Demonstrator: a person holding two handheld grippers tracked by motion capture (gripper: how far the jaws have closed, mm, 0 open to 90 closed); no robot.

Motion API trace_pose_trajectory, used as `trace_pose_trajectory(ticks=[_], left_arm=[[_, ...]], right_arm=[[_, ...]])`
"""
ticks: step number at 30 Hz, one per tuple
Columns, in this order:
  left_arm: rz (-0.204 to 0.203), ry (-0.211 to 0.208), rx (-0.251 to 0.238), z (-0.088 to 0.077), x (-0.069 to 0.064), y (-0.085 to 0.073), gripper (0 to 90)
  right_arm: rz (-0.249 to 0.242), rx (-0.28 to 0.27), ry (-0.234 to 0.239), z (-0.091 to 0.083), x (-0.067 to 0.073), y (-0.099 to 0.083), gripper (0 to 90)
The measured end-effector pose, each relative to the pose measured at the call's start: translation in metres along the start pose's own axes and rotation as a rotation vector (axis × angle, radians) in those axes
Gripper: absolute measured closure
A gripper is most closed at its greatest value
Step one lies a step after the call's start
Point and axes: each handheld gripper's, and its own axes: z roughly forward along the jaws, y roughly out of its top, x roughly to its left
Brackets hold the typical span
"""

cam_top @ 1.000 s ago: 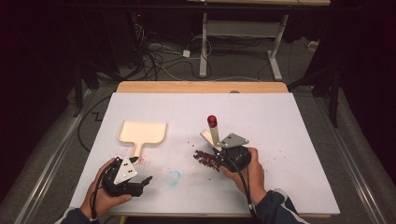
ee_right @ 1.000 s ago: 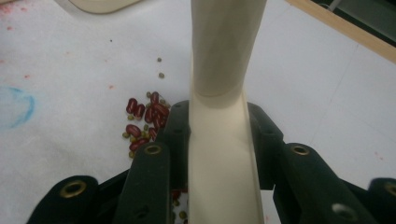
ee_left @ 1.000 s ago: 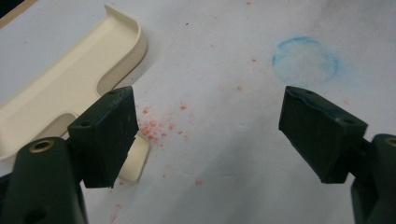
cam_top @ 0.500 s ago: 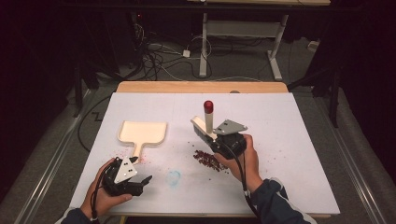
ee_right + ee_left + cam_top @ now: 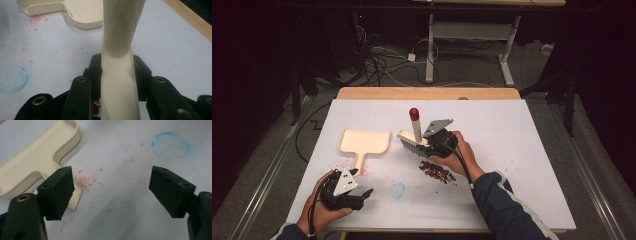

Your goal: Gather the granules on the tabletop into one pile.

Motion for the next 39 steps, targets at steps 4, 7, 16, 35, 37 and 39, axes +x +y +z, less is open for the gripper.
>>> trace_pose_trajectory(ticks=[4, 7, 16, 35, 37, 39], left_arm=[[0.001, 0.000, 0.006, -0.001, -0.001, 0.000, 19.4], [0.000, -0.001, 0.007, 0.001, -0.002, 0.001, 19.4], [0.015, -0.006, 0.016, 0.004, -0.003, 0.002, 19.3], [0.013, -0.007, 0.024, 0.004, -0.003, 0.003, 19.4], [0.015, -0.007, 0.027, 0.004, -0.002, 0.003, 19.4], [0.014, -0.007, 0.023, 0.004, -0.003, 0.003, 19.4]], right_arm=[[-0.064, 0.010, 0.048, -0.010, 0.002, -0.007, 67.4], [-0.131, 0.024, 0.103, -0.018, 0.003, -0.014, 67.4], [-0.236, 0.054, 0.177, -0.045, -0.007, -0.032, 67.4], [-0.131, -0.071, 0.084, -0.076, -0.008, -0.041, 67.5], [-0.141, -0.081, 0.062, -0.075, -0.003, -0.032, 67.5], [-0.160, -0.082, 0.050, -0.070, 0.001, -0.023, 67.5]])
